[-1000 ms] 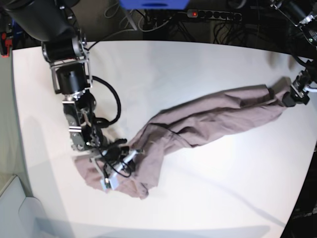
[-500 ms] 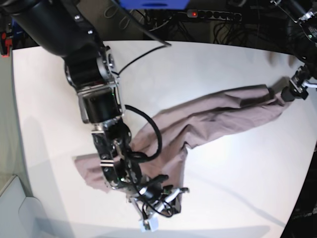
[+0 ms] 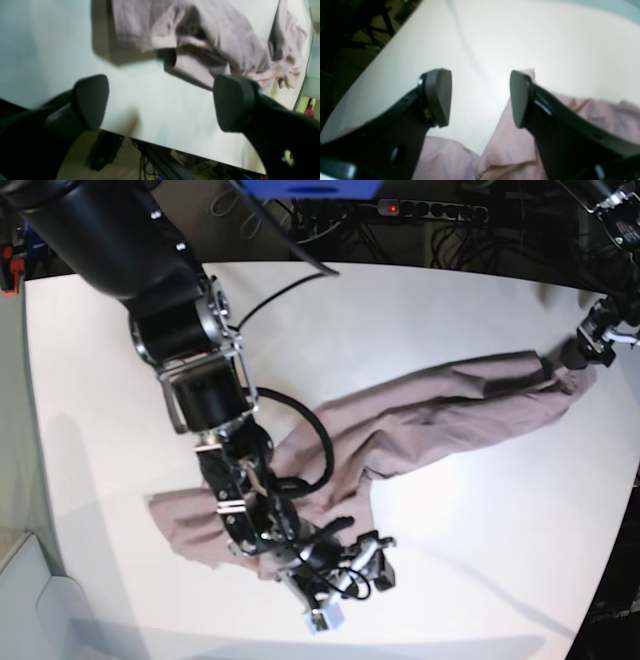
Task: Layout the t-shirt on the table in an organized manner, then fold the t-shirt properly
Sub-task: 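Lay the shirt down and regrasp its hem with the right gripper, then drag the shirt with both grippers, spreading it flat on the table, then sweep the left gripper along the shirt, pulling its end toward the body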
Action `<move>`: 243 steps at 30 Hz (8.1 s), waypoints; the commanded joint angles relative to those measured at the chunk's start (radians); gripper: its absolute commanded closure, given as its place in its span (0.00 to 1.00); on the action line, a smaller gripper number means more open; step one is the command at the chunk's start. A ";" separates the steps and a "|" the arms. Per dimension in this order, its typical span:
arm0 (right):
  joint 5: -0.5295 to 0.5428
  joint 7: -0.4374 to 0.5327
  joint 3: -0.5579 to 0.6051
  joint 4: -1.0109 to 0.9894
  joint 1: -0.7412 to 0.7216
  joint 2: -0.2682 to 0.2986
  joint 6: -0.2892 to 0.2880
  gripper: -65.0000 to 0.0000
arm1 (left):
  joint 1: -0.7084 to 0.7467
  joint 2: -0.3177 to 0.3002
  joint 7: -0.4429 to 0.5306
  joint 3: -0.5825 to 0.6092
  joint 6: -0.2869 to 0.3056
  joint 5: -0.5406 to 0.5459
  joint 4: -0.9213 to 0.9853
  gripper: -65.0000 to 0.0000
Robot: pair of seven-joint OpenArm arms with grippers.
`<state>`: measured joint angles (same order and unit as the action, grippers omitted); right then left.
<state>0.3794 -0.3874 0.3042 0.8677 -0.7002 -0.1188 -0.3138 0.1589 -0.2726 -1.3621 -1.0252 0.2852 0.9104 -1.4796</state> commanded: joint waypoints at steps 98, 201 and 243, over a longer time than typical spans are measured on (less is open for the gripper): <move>0.007 -0.281 -0.761 0.910 0.738 0.327 -0.003 1.00 | -0.025 0.014 0.000 0.128 -0.002 0.029 -0.141 0.00; 0.007 -0.591 -0.761 1.010 0.982 0.428 -0.006 0.55 | -0.355 0.177 0.339 0.480 -0.011 -0.201 0.187 0.99; 0.003 -0.594 -0.762 1.002 0.989 0.469 -0.006 0.55 | -0.991 0.267 0.622 0.487 -0.013 -0.449 0.658 0.44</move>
<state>0.3756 -0.9951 -0.4507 1.8542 0.2924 0.3351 -0.3168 -0.7937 -0.0025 -0.7578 -0.5396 0.2619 0.4484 -0.8074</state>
